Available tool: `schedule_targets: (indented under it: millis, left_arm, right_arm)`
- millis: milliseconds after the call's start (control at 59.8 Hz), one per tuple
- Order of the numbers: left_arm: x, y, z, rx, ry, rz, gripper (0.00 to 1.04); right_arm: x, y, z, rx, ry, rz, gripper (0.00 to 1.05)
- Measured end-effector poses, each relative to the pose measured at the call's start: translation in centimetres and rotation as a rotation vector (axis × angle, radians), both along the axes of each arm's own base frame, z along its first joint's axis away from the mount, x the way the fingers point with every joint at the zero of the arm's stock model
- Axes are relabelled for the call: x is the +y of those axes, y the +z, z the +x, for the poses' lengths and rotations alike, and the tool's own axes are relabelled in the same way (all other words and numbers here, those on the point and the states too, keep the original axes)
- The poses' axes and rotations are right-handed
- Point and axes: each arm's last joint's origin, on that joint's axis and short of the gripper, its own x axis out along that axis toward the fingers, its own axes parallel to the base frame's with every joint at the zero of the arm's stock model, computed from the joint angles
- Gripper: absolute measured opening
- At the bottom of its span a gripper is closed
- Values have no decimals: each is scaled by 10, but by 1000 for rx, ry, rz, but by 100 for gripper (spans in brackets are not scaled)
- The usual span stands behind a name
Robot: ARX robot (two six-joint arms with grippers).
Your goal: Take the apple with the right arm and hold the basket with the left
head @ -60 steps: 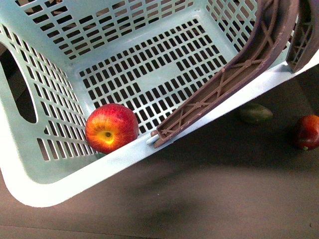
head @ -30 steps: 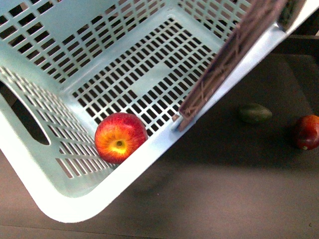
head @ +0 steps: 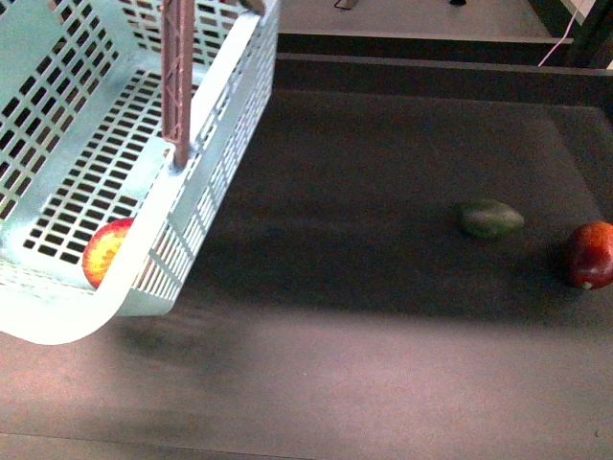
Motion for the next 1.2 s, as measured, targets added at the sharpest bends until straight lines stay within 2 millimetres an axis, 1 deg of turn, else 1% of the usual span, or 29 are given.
schedule_targets:
  millis: [50, 84, 184, 301, 418, 836, 953, 1137, 1170, 1204]
  left_arm:
    - [9, -9, 5, 21, 33, -11, 15]
    - [16, -18, 9, 40, 63, -21, 15]
    - [32, -38, 15, 96, 134, -40, 15]
    - [44, -57, 17, 151, 197, -43, 15]
    - [50, -70, 16, 189, 236, -58, 15]
    - [51, -102, 24, 276, 258, -51, 15]
    - [50, -100, 32, 276, 239, -45, 15]
    - [50, -102, 35, 299, 217, -42, 15]
    - [49, -101, 36, 297, 214, -46, 18]
    - [49, -100, 36, 298, 207, -49, 26]
  right_arm:
    - [0, 0, 0, 0, 0, 0, 96]
    - [0, 0, 0, 0, 0, 0, 96]
    - [0, 0, 0, 0, 0, 0, 96]
    - [0, 0, 0, 0, 0, 0, 96]
    - [0, 0, 0, 0, 0, 0, 96]
    - [0, 0, 0, 0, 0, 0, 96]
    - [0, 0, 0, 0, 0, 0, 96]
    - [0, 0, 0, 0, 0, 0, 96]
    - [0, 0, 0, 0, 0, 0, 96]
    - [0, 0, 0, 0, 0, 0, 96]
